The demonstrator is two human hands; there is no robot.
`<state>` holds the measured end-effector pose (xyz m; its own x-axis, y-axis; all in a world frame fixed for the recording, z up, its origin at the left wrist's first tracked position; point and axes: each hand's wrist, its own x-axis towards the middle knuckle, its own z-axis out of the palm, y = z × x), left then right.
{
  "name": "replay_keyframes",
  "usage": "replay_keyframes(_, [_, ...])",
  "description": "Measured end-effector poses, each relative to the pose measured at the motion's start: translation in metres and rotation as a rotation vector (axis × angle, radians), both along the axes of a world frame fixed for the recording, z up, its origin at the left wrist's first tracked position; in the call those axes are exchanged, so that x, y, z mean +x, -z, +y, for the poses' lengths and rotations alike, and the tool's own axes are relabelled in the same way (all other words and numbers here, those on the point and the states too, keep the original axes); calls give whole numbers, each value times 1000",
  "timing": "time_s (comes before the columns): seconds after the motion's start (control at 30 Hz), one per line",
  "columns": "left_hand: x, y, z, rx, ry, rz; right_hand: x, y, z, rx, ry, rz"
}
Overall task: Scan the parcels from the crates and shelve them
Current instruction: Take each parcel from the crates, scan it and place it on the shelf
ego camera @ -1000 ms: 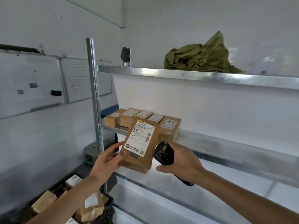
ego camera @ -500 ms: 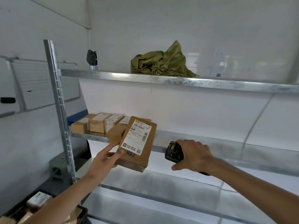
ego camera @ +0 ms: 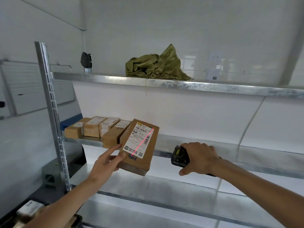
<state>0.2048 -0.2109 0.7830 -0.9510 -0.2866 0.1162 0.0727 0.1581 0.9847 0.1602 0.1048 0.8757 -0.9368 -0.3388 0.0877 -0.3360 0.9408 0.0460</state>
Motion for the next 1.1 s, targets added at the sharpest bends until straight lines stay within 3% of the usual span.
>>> replay_keyframes(0.67, [-8,-6,24,-3,24,3,-3,-6,22,20,8,19])
replay_keyframes(0.8, [-12,-4,32,22,21,8,-2,-4,23,-85,1,-32])
replay_keyframes(0.93, [-16,-3,49,41,22,-2,3,11,12,-351,-83,-125])
replay_keyframes(1.1, [-18,-3,63,85,93,-60,3,34,-8,-493,-177,-65])
